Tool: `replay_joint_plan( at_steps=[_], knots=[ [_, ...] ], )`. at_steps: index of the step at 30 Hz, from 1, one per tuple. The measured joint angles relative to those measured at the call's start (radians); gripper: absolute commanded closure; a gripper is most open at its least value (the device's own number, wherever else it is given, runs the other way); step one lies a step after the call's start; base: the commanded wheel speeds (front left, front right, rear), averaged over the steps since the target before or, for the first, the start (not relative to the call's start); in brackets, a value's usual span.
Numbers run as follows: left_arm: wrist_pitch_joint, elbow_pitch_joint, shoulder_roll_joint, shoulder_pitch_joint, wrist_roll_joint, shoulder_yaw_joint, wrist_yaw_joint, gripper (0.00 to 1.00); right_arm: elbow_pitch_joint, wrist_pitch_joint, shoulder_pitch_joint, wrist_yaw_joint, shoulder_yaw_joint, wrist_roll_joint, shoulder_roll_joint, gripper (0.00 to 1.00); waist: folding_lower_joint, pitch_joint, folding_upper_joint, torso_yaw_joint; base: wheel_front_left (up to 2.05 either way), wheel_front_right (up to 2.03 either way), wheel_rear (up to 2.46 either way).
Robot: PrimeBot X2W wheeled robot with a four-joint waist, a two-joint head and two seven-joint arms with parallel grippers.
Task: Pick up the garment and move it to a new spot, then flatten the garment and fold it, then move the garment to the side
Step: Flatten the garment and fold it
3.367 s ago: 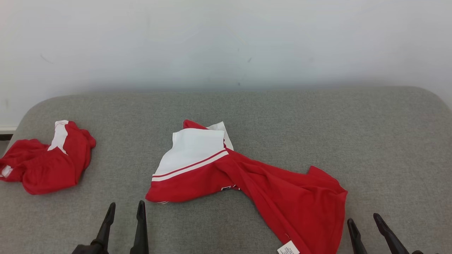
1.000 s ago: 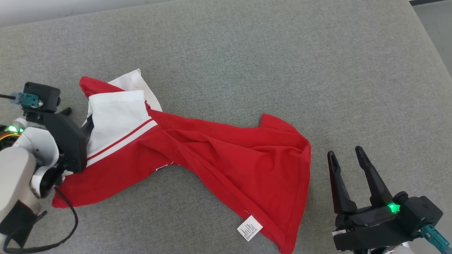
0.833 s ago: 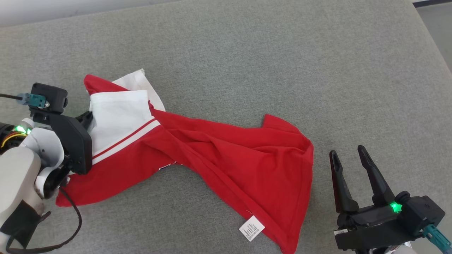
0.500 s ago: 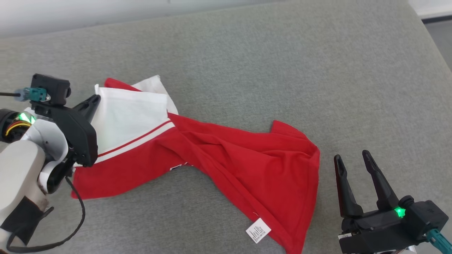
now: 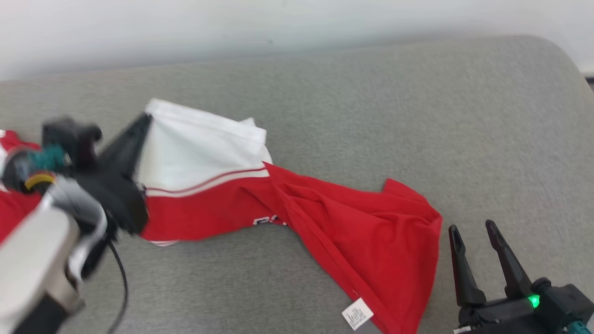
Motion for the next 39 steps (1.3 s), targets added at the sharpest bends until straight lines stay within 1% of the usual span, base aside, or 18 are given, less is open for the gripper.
replay_joint_plan(
  at_steps=[4,8,12,16,19,25,26,27,28,33,35,37,39],
  knots=[
    [-0.036,-0.139,0.020,0.130,0.003,-0.010,0.051,1.00,-0.002,0.000,0.026,0.000,-0.010,-0.001,-0.001,0.00,0.0000,-0.030,0.0000,0.032,0.00,0.00,0.00],
    [-0.060,-0.275,0.034,0.284,-0.002,-0.026,0.122,1.00,-0.010,0.000,0.045,0.000,-0.023,-0.004,-0.005,0.00,-0.0001,-0.053,0.0000,0.067,0.00,0.00,0.00],
    [-0.071,-0.362,0.038,0.425,-0.019,-0.052,0.183,1.00,-0.014,0.000,0.059,0.000,-0.029,-0.004,-0.012,0.00,-0.0001,-0.067,-0.0001,0.100,0.00,0.00,0.00],
    [-0.097,-0.373,0.046,0.529,-0.027,-0.068,0.221,1.00,-0.015,0.000,0.067,0.000,-0.033,-0.005,-0.015,0.00,-0.0001,-0.078,0.0000,0.126,0.00,0.00,0.00],
    [-0.123,-0.360,0.039,0.591,-0.045,-0.070,0.233,1.00,-0.014,0.000,0.069,0.000,-0.032,-0.005,-0.021,0.00,-0.0001,-0.086,-0.0001,0.137,0.00,0.00,0.00],
    [-0.144,-0.300,0.031,0.653,-0.047,-0.085,0.267,1.00,-0.010,0.000,0.080,0.000,-0.031,-0.005,-0.028,0.00,0.0000,-0.104,0.0000,0.145,0.00,0.00,0.00],
    [-0.170,-0.291,0.023,0.659,-0.051,-0.073,0.273,1.00,-0.009,0.000,0.082,0.000,-0.031,-0.005,-0.029,0.00,-0.0001,-0.107,0.0000,0.146,0.00,0.00,0.00],
    [-0.188,-0.286,0.014,0.663,-0.057,-0.060,0.280,0.56,-0.007,0.000,0.085,0.000,-0.030,-0.005,-0.030,0.00,-0.0001,-0.111,0.0000,0.146,0.00,0.00,0.00],
    [-0.195,-0.279,0.013,0.665,-0.057,-0.058,0.284,0.00,-0.006,0.000,0.086,0.000,-0.029,-0.005,-0.030,0.00,-0.0001,-0.115,0.0000,0.145,0.00,0.00,0.00],
    [-0.243,-0.269,-0.001,0.694,-0.062,-0.004,0.302,0.00,-0.003,0.000,0.100,0.000,-0.033,-0.005,-0.031,0.00,0.0000,-0.141,-0.0001,0.141,0.00,0.00,0.00],
    [-0.255,-0.274,-0.010,0.704,-0.054,0.034,0.315,0.00,-0.001,0.000,0.107,0.000,-0.037,-0.004,-0.031,0.00,0.0000,-0.152,0.0000,0.138,0.00,0.00,0.00],
    [-0.260,-0.285,-0.026,0.715,-0.027,0.076,0.327,0.00,0.001,0.000,0.114,0.000,-0.040,-0.004,-0.030,0.00,0.0000,-0.163,0.0000,0.134,0.00,0.00,0.00],
    [-0.262,-0.316,-0.056,0.726,0.016,0.141,0.337,0.00,0.004,0.000,0.123,0.000,-0.048,-0.004,-0.029,0.00,0.0000,-0.174,0.0000,0.129,0.00,0.00,0.00]
  ],
)
